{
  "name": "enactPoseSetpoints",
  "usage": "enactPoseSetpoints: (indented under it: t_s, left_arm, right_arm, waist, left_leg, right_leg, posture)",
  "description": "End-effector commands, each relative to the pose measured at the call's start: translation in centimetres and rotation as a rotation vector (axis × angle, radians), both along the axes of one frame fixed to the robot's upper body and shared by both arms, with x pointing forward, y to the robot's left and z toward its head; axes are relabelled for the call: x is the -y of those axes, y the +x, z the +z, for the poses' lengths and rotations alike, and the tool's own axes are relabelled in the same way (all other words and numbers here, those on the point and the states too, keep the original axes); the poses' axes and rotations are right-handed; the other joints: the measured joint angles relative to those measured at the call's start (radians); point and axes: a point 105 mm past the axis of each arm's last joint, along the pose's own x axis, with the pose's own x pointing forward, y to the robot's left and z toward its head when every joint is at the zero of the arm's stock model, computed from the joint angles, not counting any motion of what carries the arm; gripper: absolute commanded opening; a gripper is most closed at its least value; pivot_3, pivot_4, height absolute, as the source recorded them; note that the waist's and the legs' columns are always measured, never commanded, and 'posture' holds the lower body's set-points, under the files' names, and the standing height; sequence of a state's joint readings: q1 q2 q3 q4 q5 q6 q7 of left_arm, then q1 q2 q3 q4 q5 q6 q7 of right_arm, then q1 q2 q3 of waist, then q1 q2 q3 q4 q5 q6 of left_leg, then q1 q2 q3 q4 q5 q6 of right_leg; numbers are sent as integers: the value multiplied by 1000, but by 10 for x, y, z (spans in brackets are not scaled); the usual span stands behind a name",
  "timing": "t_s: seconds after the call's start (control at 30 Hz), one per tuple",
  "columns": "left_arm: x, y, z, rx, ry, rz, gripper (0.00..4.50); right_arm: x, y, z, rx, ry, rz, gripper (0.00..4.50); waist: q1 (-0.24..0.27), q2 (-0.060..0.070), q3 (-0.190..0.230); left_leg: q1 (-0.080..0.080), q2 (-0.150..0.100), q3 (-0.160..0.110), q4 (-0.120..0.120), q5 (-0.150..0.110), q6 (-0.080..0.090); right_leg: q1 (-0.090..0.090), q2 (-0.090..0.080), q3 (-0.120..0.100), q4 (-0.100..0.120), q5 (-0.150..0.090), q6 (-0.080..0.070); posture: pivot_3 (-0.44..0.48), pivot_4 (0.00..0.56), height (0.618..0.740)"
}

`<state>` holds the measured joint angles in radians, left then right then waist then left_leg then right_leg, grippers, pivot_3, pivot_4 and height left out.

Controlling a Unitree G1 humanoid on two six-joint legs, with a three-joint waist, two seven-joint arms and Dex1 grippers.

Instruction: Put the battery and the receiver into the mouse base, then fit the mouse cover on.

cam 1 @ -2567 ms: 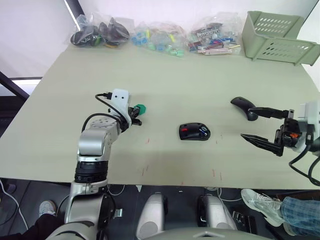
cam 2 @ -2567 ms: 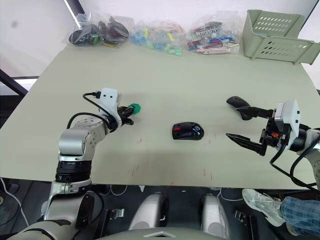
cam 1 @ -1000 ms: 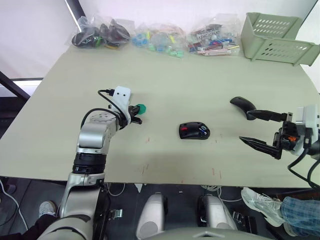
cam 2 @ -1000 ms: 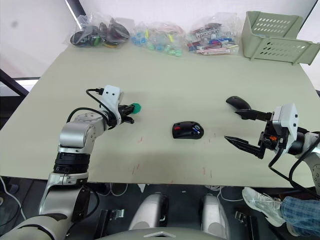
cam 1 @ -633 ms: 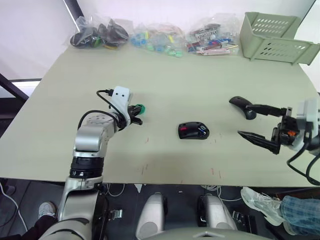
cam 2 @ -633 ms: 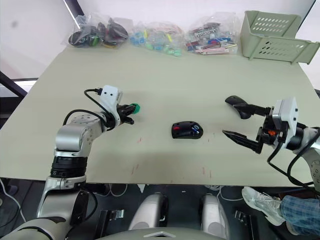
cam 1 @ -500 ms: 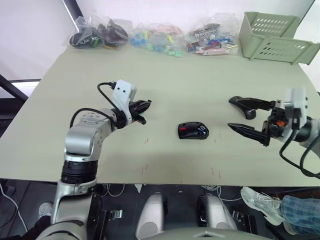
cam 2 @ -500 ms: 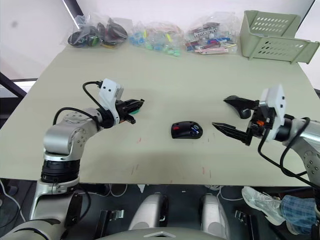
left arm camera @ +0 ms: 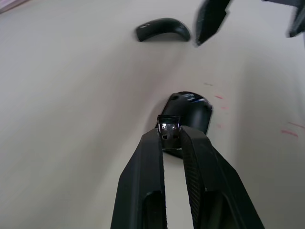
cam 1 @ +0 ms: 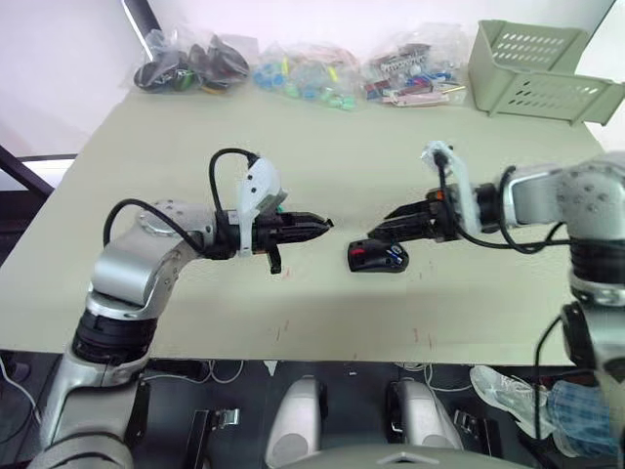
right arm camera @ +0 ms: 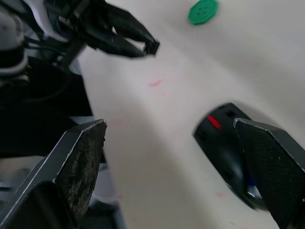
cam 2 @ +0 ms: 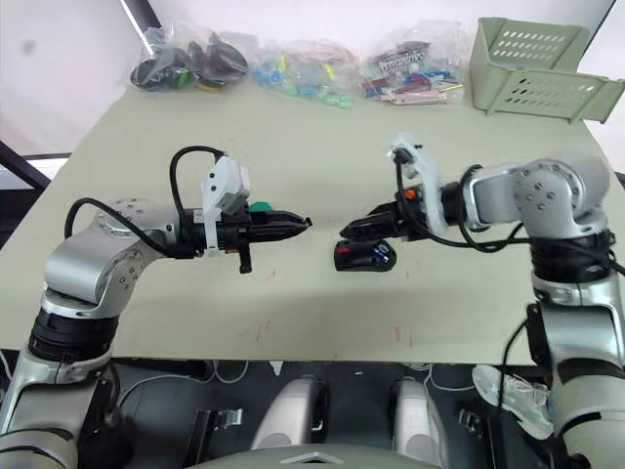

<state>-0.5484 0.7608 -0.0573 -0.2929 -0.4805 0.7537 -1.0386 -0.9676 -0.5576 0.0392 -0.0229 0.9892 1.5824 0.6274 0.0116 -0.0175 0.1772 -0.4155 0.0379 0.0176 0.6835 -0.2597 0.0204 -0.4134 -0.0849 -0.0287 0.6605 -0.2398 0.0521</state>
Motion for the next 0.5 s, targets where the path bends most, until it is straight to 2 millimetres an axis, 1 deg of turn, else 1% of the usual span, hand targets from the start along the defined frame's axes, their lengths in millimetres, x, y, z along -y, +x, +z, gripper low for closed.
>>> enactPoseSetpoints:
  t_s: [0.03,0.07,0.1,0.13,0.17,0.3,0.5]
  left_arm:
    - [2,-1,11,44,20,-65,46]
    - [3,-2,12,47,22,-81,46]
    - [3,-2,13,51,26,-91,46]
    - [4,-2,15,55,28,-100,46]
    - [4,-2,17,57,26,-105,46]
    - [4,-2,19,69,37,-121,46]
    - [7,-3,22,91,45,-144,46]
  right_arm:
    - [-9,10,6,-90,41,-13,4002]
    - [-12,11,7,-110,48,-9,3829]
    - [-14,12,8,-125,57,-6,3345]
    - [-16,13,9,-136,63,-4,2764]
    - [-18,15,10,-154,77,-6,2636]
    - [-23,20,16,-199,112,-14,2636]
    - [-29,18,18,-235,125,3,2636]
  waist:
    - [2,0,0]
    - [1,0,0]
    - [-1,0,0]
    - [-2,0,0]
    - [-3,0,0]
    - [-9,0,0]
    - [-20,0,0]
  left_leg:
    - [-1,0,0,0,0,0]
    - [-1,0,1,0,0,0]
    - [-1,0,2,0,0,0]
    - [-1,0,2,0,0,0]
    - [-1,0,2,-1,0,0]
    - [-1,1,1,-1,0,0]
    - [-1,1,1,-1,0,0]
  right_leg:
    - [0,0,0,-1,0,0]
    - [0,0,1,-2,0,0]
    - [0,0,1,-2,0,0]
    - [0,0,1,-2,0,0]
    - [0,0,1,-2,0,0]
    - [-1,1,1,-1,0,0]
    - [-1,1,1,-1,0,0]
  posture:
    - [0,150,740]
    - [0,150,740]
    - [0,150,740]
    - [0,150,740]
    - [0,150,740]
    - [0,150,740]
    - [0,150,740]
